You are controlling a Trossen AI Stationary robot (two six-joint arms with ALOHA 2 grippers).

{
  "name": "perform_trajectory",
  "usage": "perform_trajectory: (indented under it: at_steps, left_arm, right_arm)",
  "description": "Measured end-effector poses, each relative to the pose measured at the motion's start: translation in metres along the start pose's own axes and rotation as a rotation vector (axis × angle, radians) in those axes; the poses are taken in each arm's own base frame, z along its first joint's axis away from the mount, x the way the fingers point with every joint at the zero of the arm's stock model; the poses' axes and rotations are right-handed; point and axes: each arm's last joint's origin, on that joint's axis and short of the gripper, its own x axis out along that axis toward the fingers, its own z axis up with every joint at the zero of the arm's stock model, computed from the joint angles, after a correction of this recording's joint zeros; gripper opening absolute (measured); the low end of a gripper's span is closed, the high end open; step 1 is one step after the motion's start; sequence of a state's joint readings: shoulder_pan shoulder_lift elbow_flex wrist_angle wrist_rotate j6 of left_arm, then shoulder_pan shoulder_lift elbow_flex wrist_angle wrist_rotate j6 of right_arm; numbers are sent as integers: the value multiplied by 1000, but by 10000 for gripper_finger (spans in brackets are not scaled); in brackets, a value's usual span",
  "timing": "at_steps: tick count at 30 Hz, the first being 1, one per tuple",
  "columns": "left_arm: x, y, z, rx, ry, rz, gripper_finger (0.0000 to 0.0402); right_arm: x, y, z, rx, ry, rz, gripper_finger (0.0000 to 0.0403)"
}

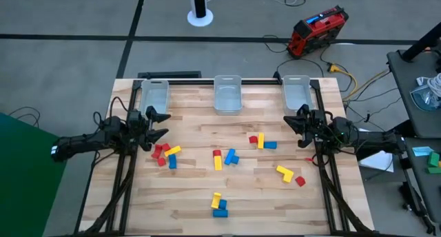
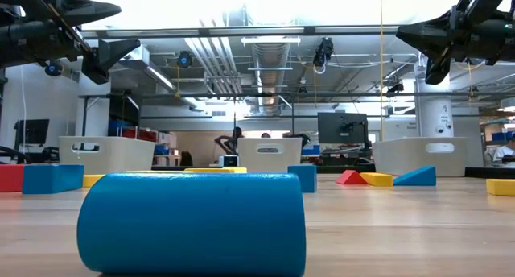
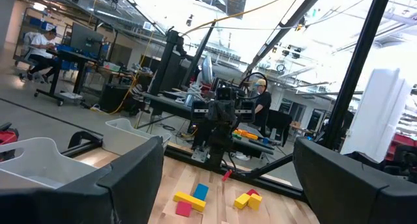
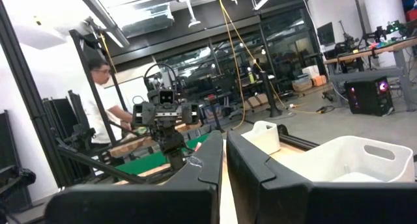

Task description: Sort blocks

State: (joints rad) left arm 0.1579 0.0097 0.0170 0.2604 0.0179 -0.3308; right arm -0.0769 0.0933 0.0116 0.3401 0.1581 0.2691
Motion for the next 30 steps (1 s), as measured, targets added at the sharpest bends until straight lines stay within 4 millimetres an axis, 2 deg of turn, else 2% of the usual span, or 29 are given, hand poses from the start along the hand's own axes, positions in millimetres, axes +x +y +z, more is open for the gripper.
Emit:
perform_trajectory:
  at_steps: [6, 10, 15, 17, 23, 30]
  left_arm:
    - [0, 0, 0, 0, 0, 0, 314]
    - [0, 0, 0, 0, 0, 0, 314]
    - [0, 0, 0, 0, -1, 0, 314]
    - [0, -1, 2, -36, -17, -6, 314]
    - [-1, -5, 16, -354, -163, -67, 314]
    - [-5, -9, 30, -384, -301, -132, 314]
  right_arm:
    - [0, 0, 1, 42, -11, 3, 13]
    - [-1, 3, 13, 257, -129, 47, 13]
    - [-1, 2, 20, 371, -207, -28, 13]
    - [0, 3, 29, 356, -230, -63, 13]
    - [13, 14, 65, 297, -228, -127, 13]
    - [38, 24, 101, 331, -59, -389, 13]
